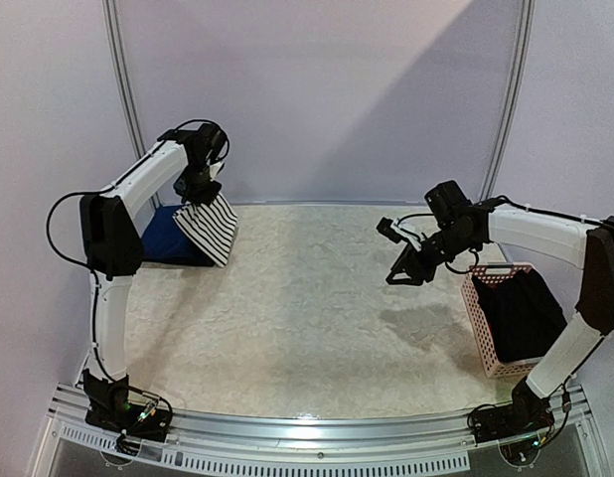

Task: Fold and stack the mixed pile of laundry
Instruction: Place the square-folded tank top at the corner of the board.

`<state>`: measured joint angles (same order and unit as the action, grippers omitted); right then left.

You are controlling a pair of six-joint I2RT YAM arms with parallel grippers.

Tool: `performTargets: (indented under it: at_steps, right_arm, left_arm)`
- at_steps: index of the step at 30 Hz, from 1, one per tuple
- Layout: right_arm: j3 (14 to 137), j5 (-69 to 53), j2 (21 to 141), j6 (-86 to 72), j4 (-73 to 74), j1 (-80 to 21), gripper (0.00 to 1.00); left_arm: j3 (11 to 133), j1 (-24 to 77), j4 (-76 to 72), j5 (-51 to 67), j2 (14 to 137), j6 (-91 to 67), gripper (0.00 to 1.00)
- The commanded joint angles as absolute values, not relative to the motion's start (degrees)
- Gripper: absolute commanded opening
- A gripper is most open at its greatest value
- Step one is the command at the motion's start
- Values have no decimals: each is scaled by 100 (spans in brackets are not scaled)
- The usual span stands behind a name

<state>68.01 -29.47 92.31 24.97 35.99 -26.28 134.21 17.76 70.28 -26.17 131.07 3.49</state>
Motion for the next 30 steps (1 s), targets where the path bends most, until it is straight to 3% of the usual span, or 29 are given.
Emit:
performTargets:
  at_steps: [1, 22, 30]
  right_arm:
    - [6766, -3076, 9468, 2579, 3658, -2644, 42]
    - [6856, -3107, 9858, 2631, 3753, -2643, 41]
    - [6873, -3109, 9961, 2671, 3795, -2644, 41]
  left_arm:
    - [13647, 1577, 7088, -2876, 12925, 548, 0]
    - [13958, 1021, 6883, -3722, 13387, 1234, 0]
    - [13826, 833, 6111, -4948, 14045, 1649, 0]
